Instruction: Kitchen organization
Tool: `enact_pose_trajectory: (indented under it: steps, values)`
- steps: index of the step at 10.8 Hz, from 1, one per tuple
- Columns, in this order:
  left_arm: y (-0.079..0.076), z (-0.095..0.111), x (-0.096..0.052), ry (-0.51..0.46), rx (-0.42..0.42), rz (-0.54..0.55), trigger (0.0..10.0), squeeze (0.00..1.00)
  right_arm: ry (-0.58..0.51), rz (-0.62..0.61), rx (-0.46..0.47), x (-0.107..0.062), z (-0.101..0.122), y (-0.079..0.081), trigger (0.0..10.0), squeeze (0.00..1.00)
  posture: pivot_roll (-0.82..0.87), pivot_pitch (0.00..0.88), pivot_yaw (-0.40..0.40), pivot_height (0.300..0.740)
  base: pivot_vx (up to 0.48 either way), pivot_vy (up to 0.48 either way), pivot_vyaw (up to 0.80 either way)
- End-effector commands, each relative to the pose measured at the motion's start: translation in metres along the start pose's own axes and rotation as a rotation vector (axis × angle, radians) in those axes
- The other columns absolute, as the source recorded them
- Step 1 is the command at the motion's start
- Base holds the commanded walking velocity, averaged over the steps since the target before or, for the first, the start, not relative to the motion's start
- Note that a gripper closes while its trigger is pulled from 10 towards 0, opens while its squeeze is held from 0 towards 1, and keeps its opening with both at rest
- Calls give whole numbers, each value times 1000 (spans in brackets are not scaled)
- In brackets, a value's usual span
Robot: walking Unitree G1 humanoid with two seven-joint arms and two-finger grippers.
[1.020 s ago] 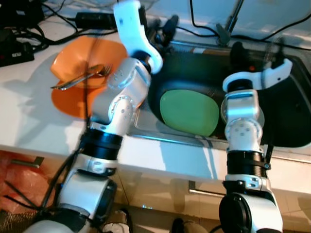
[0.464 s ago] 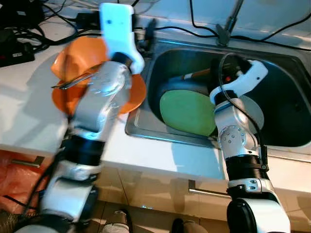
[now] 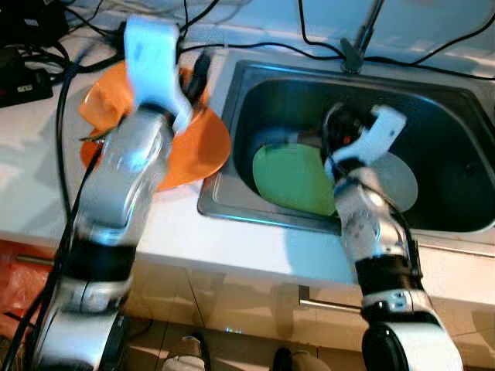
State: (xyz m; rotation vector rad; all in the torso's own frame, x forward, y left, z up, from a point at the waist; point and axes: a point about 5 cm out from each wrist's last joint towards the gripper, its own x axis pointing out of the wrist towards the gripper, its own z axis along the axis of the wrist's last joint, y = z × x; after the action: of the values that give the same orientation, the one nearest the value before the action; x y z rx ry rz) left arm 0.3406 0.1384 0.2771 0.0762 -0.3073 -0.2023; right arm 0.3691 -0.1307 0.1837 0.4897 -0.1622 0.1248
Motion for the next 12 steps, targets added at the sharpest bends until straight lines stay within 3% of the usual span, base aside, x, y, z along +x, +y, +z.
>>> enact_pose_trajectory:
  steps: [1, 4, 7, 8, 11, 12]
  values:
    - [-1, 8, -5, -76, -7, 5, 10000, 0, 8, 5, -28, -2, -4, -4, 10000, 0, 92, 127, -33, 740, 0, 0, 0]
    - [-9, -7, -18, -129, -25, 56, 10000, 0, -1, 32, -99, -6, -7, -7, 10000, 0, 87, 119, -36, 740, 0, 0, 0]
    - [-15, -5, -22, -168, 44, 39, 10000, 0, 3, 16, -95, -9, -10, -14, 10000, 27, 93, 126, -42, 740, 0, 0, 0]
    - [-15, -12, -25, -155, 59, 48, 10000, 0, 7, 22, -87, -9, -12, -14, 10000, 1000, 93, 134, -44, 740, 0, 0, 0]
    - [-23, -16, -27, -146, 56, 45, 10000, 0, 6, 27, -87, -9, -13, -12, 10000, 1000, 99, 137, -47, 740, 0, 0, 0]
    - [-23, -14, -27, -155, 57, 49, 10000, 0, 0, 32, -100, -9, -12, -11, 10000, 208, 97, 140, -47, 740, 0, 0, 0]
